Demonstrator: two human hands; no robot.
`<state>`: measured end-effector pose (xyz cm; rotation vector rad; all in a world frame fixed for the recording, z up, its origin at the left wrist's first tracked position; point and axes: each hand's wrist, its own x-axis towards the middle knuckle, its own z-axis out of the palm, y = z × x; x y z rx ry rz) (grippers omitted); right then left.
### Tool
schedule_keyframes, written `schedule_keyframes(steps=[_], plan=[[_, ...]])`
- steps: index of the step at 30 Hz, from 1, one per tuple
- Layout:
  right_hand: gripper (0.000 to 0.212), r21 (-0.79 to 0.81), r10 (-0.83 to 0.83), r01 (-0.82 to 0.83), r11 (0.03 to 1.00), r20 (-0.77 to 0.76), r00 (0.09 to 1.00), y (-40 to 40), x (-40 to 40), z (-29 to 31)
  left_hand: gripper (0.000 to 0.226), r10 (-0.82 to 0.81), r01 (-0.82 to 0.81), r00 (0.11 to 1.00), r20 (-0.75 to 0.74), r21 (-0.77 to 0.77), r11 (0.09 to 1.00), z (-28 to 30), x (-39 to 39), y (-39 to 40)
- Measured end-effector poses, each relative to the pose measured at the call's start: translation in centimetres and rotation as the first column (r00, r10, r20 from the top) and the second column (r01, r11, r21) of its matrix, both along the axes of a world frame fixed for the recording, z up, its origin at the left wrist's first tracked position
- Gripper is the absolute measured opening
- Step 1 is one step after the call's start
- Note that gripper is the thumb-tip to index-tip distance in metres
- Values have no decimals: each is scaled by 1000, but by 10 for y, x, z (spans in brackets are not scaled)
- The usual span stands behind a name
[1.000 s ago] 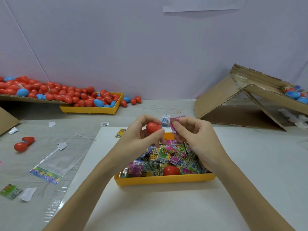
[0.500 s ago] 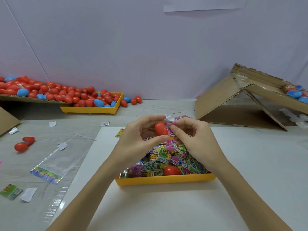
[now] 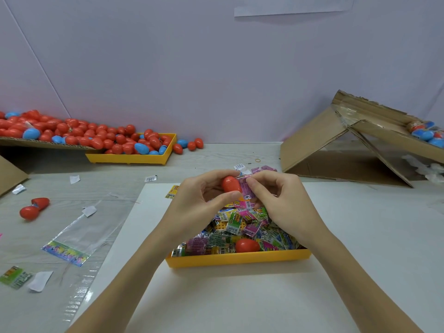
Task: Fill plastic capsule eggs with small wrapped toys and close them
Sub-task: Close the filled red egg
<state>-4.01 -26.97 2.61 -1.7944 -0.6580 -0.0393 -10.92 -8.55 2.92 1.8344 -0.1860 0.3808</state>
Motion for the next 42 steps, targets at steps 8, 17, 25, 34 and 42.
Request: schedule_keyframes(steps=[8,17,25,34,42], plan=[[18,123,-49,61,991,-100,994,6,-8,2,43,94,-126,987,130,269,955,-5,-1,-1],[22,604,183,382,699,-668,722,26,-25,6,50,32,-253,897,440,454,854,-21,-5,-40],[21,620,196,458,636,-705,682,26,-26,7,49,138,-324,893,429,399,858,-22,-12,-57],[28,635,155,505,585,-698,699,29,-29,4,42,79,-287,883,462,399,871,-25,-10,-58],[25,635,108,424,646,-626,773,26,-25,12,48,89,-228,933,347,383,895,-15,-14,-57]])
